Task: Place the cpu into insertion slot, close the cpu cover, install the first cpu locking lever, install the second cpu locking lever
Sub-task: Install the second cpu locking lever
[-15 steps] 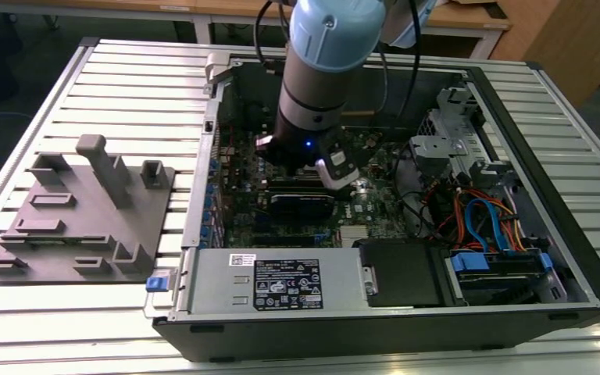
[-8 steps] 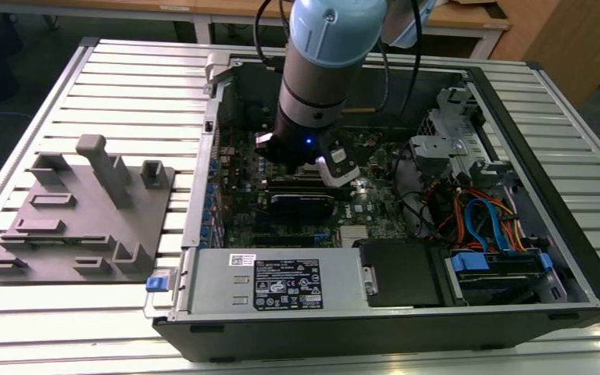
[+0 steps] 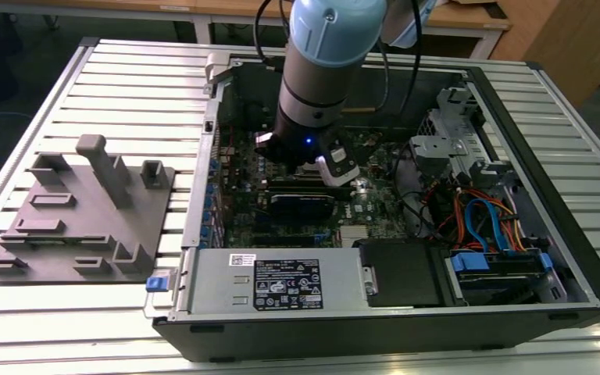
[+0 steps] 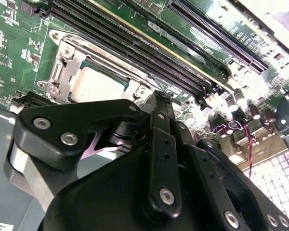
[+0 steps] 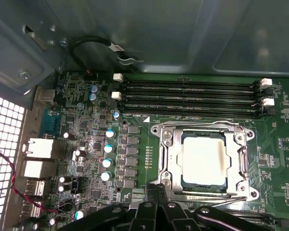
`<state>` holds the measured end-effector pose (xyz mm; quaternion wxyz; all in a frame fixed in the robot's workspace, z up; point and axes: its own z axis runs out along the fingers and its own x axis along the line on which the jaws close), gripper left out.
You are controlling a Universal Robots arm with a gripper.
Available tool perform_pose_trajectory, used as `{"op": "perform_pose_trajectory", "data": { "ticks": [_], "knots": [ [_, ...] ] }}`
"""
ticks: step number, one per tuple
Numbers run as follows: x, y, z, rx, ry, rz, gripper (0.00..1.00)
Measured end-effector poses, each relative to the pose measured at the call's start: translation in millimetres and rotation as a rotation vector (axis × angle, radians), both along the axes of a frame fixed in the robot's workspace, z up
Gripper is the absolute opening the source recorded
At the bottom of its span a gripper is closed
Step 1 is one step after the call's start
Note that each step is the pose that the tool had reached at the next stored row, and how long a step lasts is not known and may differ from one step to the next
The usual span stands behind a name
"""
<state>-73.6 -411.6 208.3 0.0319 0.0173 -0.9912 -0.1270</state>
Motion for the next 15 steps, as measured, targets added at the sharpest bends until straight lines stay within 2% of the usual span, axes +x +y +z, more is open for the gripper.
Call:
{"op": "perform_pose_trajectory", "data": {
  "ticks": [5, 10, 15],
  "knots": [
    [0.0, 0.7, -0.3, 0.0014, 0.0001, 0.0, 0.11],
    [0.0, 1.4, -0.8, 0.0065, 0.0, 0.0, 0.11],
    [0.0, 2.5, -0.7, 0.0066, 0.0001, 0.0, 0.11]
  ]
}}
